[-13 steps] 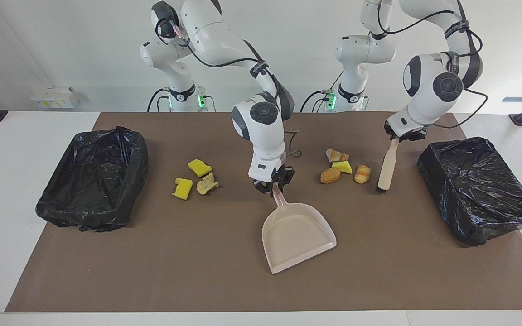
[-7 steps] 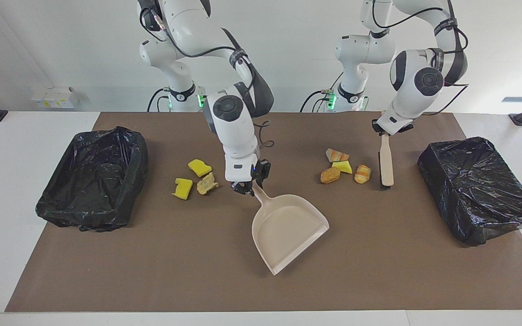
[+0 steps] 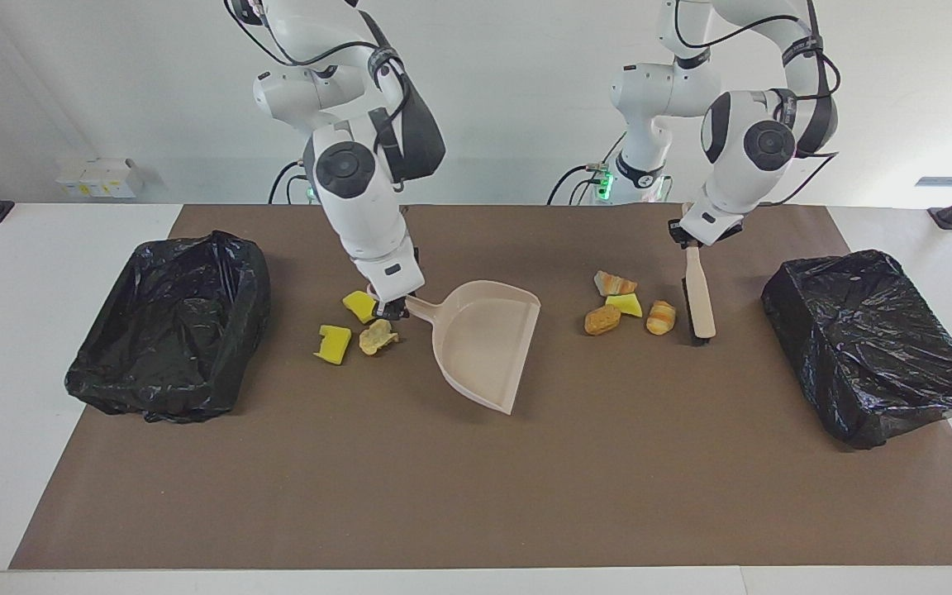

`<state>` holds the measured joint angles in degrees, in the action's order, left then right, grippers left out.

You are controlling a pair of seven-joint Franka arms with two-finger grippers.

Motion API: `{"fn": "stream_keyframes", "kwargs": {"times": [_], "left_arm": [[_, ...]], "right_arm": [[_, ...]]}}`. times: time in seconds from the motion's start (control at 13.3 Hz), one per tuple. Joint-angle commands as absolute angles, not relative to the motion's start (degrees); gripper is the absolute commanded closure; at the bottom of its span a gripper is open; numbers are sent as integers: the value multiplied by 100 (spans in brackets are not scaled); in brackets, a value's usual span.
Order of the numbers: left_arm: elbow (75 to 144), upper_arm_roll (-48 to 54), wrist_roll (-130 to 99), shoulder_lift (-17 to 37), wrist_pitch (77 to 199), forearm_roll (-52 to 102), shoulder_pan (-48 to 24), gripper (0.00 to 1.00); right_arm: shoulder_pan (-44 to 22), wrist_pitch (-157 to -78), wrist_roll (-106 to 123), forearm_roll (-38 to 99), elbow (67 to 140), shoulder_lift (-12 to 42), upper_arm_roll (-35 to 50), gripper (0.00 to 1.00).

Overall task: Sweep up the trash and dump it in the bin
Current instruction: 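Place the dustpan by the scraps while the left gripper brushes toward it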

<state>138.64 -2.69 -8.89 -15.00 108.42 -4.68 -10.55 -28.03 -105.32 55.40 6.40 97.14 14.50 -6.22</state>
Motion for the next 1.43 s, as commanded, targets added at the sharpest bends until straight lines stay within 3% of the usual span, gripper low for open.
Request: {"fn": "stream_keyframes", "kwargs": {"times": [0.0, 0.23, 0.38, 0.9, 1.35], "left_arm": [[14633, -334, -1195, -2205, 11329, -343, -1090, 100], [15343, -334, -1300, -2818, 11679, -334, -1107, 100], [15513, -334, -1379, -2979, 11707, -247, -1142, 100], [15451, -325, -2187, -2189, 12541, 299, -2178, 100], [15294, -325, -2215, -1838, 12832, 957, -2793, 100]], "right_arm": [[-3075, -10686, 6543, 404, 10421, 1038, -598, 100], [-3295, -11685, 6653, 334, 11457, 546, -589, 100], [-3505, -11961, 6339, 334, 11610, 632, -589, 100], [-3753, -12489, 5485, 343, 11804, 756, -589, 100], [-3806, -12472, 5344, 404, 11777, 791, -589, 100]]}}
